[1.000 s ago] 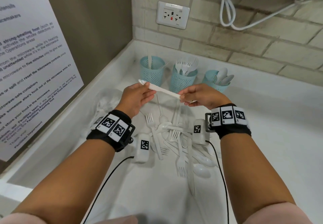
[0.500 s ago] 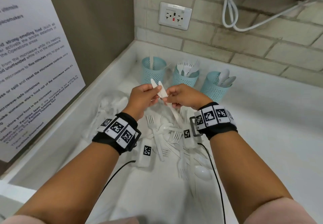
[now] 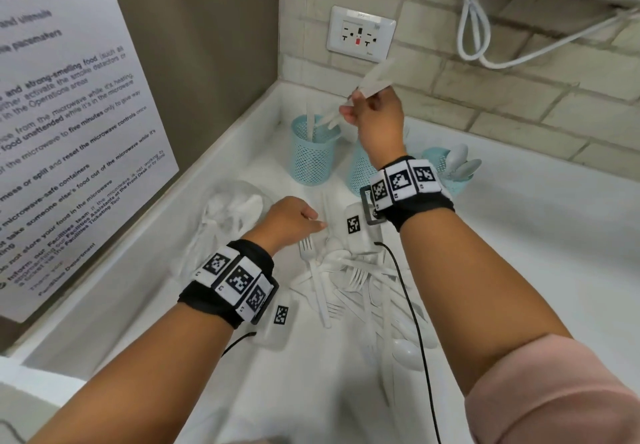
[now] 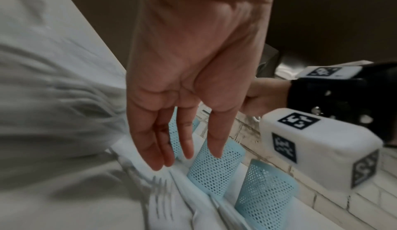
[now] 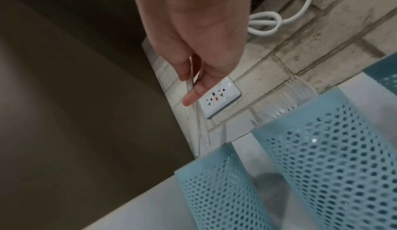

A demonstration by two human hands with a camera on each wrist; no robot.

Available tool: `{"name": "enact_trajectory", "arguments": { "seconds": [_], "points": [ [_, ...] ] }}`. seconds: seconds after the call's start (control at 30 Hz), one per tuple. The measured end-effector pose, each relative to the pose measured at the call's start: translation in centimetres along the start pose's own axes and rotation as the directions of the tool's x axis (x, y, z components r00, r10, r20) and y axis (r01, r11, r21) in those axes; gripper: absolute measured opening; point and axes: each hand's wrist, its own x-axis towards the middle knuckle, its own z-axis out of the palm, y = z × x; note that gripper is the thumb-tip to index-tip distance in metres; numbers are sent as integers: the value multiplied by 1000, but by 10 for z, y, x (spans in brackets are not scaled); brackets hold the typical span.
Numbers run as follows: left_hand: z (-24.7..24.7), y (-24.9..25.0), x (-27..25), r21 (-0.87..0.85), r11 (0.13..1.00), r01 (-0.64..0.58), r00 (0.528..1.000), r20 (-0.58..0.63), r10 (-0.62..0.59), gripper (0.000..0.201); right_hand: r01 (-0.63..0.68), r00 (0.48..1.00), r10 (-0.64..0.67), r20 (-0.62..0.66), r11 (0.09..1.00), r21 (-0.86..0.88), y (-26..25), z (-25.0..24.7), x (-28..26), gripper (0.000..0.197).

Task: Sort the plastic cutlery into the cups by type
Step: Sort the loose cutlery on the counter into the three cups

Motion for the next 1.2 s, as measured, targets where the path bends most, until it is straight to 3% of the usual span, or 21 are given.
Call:
{"name": "enact_trajectory", "arguments": {
  "seconds": [0.17, 0.27, 0.33, 0.4, 0.63, 0.77, 0.83, 0.9, 0.97, 1.0, 1.03, 1.1, 1.17, 1.2],
  "points": [
    [-1, -4, -5, 164, 985, 54, 997, 53, -64, 41, -134, 983, 159, 95, 965, -223, 14, 11, 3, 15],
    [-1, -5, -9, 260, 965, 41, 995, 80, -64, 46, -145, 961, 222, 167, 914, -379, 25, 11, 6, 15],
    [0, -5, -11, 314, 949, 36, 993, 97, -70, 50, -163, 953, 242, 181, 917, -364, 27, 10, 5, 15],
    [1, -4, -13, 350, 936, 37, 990, 111, -81, 52, -186, 951, 251, 183, 932, -312, 21, 8, 1, 28],
    [-1, -3, -27, 502, 865, 7, 981, 165, -103, 66, -206, 935, 272, 226, 938, -277, 5, -4, -12, 35],
    [-3, -9, -41, 612, 790, -46, 953, 263, -148, 83, -204, 927, 295, 232, 915, -347, -8, -31, -18, 14],
    [-4, -10, -46, 678, 731, -80, 932, 312, -187, 87, -143, 864, 384, 325, 807, -573, -19, -48, -28, 9],
    [-4, -11, -50, 735, 668, -115, 914, 342, -219, 91, 8, 746, 559, 361, 534, -845, -20, -66, -36, 20],
    [-3, -13, -51, 773, 619, -136, 907, 349, -237, 92, 126, 641, 724, 256, 230, -965, -12, -83, -43, 37],
    [-2, -13, -51, 785, 604, -139, 908, 344, -239, 92, 113, 611, 773, 170, 128, -985, -6, -91, -47, 48],
    [-1, -14, -51, 792, 594, -139, 911, 337, -236, 90, 37, 588, 803, 93, 89, -995, 5, -102, -52, 57],
    [0, -15, -49, 791, 596, -141, 918, 330, -220, 81, -110, 582, 813, 12, 93, -990, 17, -122, -74, 63],
    [0, -16, -46, 780, 605, -159, 914, 348, -209, 71, -25, 702, 712, -20, -4, -1000, 34, -143, -102, 80],
    [0, -16, -45, 780, 602, -168, 910, 359, -210, 67, 39, 711, 703, -30, -82, -996, 36, -149, -115, 90]
  ]
}}
